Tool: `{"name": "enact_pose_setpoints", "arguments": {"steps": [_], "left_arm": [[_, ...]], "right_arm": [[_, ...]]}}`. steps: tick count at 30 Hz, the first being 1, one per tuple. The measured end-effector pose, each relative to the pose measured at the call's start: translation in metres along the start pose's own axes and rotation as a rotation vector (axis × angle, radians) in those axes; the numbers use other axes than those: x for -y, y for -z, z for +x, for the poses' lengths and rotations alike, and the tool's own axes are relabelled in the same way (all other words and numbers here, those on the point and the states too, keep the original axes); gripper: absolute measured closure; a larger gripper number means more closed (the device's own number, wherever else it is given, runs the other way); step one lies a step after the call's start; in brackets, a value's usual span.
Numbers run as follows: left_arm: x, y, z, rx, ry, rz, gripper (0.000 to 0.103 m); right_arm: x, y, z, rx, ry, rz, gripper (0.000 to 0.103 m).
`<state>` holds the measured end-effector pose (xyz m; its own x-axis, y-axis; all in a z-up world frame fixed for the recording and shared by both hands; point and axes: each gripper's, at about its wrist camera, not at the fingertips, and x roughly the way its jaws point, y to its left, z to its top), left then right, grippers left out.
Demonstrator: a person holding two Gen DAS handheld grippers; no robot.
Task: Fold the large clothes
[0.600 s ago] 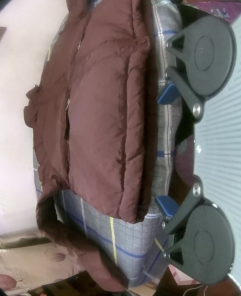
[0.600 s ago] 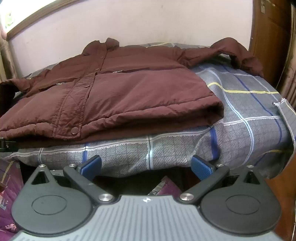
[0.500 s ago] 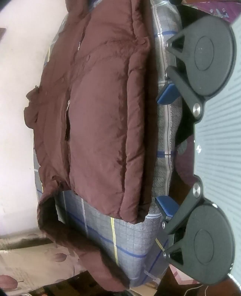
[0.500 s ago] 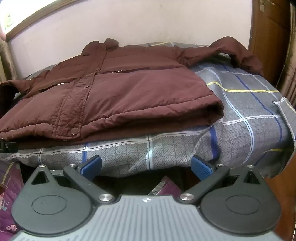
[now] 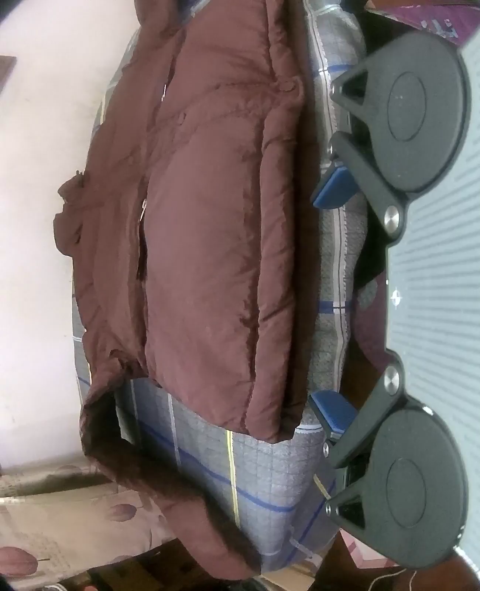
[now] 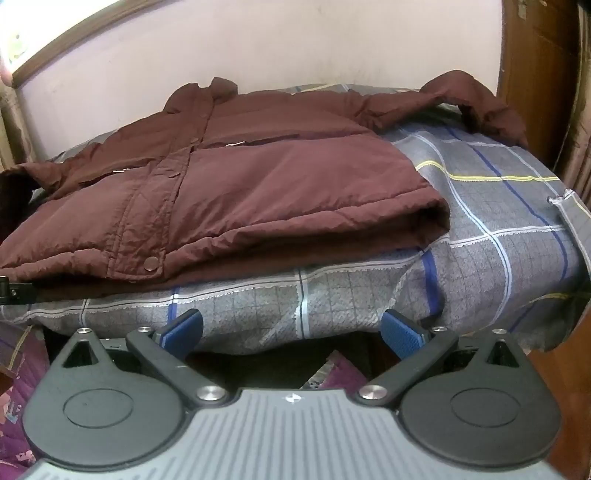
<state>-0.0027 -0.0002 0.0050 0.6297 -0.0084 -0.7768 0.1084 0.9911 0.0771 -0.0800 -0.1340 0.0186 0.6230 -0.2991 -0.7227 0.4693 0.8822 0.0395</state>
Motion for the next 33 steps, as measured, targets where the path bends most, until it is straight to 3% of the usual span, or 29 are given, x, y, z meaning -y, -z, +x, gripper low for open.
{"name": "enact_pose_setpoints", "arguments": {"steps": [33], "left_arm": [[0.0041, -0.0009, -0.0045, 0.012, 0.004, 0.006, 0.000]], "right_arm": [[-0.0024, -0.0015, -0.0006, 0.007, -0.014, 0.000, 0.000]]}}
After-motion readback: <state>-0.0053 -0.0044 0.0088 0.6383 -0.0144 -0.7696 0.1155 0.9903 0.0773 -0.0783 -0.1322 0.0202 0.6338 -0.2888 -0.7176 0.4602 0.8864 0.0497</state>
